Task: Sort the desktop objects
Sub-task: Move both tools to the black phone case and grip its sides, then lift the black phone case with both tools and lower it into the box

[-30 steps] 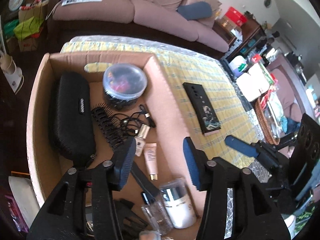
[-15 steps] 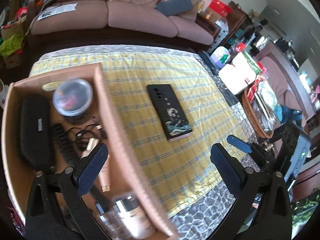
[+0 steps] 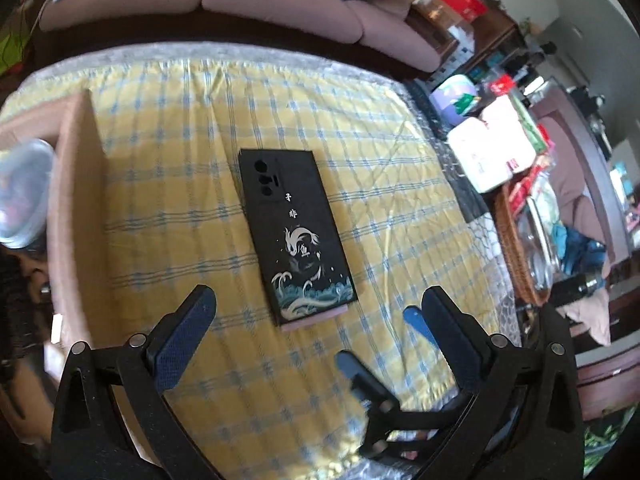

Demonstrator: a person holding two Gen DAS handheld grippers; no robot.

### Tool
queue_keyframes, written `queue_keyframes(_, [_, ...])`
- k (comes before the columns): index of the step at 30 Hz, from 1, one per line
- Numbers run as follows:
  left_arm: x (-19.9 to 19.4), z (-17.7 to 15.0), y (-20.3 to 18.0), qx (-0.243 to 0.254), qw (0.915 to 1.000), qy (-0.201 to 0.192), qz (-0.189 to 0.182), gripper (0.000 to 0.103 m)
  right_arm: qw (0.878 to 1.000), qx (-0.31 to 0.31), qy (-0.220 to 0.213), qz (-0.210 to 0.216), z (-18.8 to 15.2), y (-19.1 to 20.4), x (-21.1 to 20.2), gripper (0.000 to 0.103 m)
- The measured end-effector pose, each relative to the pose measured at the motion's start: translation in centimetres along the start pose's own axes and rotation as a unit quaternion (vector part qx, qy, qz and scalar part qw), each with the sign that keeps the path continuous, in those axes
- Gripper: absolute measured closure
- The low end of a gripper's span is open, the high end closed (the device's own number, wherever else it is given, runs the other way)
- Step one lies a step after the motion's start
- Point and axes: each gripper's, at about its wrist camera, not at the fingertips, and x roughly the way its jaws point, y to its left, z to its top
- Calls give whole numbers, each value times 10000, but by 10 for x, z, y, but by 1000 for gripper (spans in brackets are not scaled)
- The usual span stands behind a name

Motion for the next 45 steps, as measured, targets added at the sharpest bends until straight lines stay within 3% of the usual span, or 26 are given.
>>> queue_keyframes(6, [41, 10, 7, -275, 9993, 206, 110, 0, 9998, 89, 17, 174, 1, -4, 30, 12])
queue_keyframes(12, [61, 21, 19, -568, 9980, 263, 115, 0, 9995, -302, 18, 84, 5, 6, 50, 12])
queue_keyframes(21, [77, 20, 32, -787, 9960, 427, 48, 0, 9994, -290, 132, 106, 11, 8, 67, 10])
queue_keyframes(29, [80, 19, 44, -914, 9936, 669, -59, 0, 9986, -473, 239, 30, 14, 12, 74, 3])
queue_keyframes(30, [80, 18, 45, -927, 9934, 672, -86, 0, 9985, -493, 257, 10, 14, 12, 75, 4])
queue_keyframes(32, [79, 17, 45, -918, 9934, 679, -97, 0, 9984, -514, 229, -102, 15, 11, 74, 15])
queue_keyframes(39, [79, 10, 43, -952, 9925, 735, -197, 0, 9988, -341, 343, 118, 19, -2, 66, 16])
queue_keyframes(42, [81, 5, 39, -961, 9912, 820, -399, 1, 9986, -113, 364, 354, 19, -7, 57, 16])
queue_keyframes(45, [79, -1, 36, -998, 9888, 905, -643, 20, 9980, 74, 366, 504, 16, -12, 47, 16])
